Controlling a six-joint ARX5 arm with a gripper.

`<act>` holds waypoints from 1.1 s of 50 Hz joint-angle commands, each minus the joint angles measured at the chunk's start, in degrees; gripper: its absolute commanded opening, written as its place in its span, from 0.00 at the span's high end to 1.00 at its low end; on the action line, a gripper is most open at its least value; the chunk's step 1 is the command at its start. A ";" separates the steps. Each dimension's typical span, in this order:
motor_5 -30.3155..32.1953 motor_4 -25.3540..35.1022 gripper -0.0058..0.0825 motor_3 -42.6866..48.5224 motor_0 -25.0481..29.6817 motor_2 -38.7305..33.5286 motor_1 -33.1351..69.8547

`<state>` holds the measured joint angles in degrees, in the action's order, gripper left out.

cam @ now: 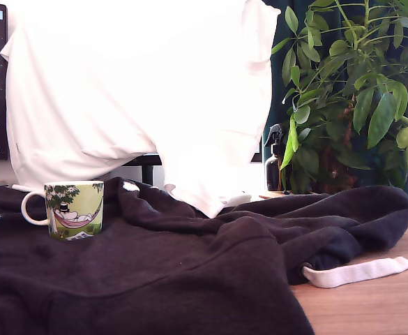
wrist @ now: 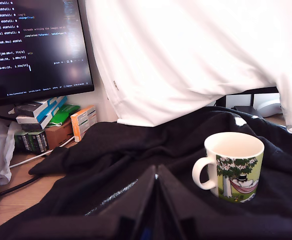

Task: Pick the blue coffee capsule and place it inside the green coffee cup

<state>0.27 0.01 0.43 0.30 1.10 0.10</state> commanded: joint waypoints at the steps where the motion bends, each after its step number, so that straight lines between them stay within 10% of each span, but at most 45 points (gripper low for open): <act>1: -6.21 1.07 0.96 3.54 0.26 -2.58 -0.83; 23: -11.32 1.97 0.93 0.90 0.26 -2.58 -0.83; 32: -15.10 6.60 0.70 -5.18 0.26 -2.58 -0.83; 41: -15.08 7.82 0.20 -4.61 0.26 -2.58 -0.46; 55: -15.30 8.00 0.16 -3.21 0.26 -2.58 5.35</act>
<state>-14.85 7.68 -1.67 0.38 0.36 4.43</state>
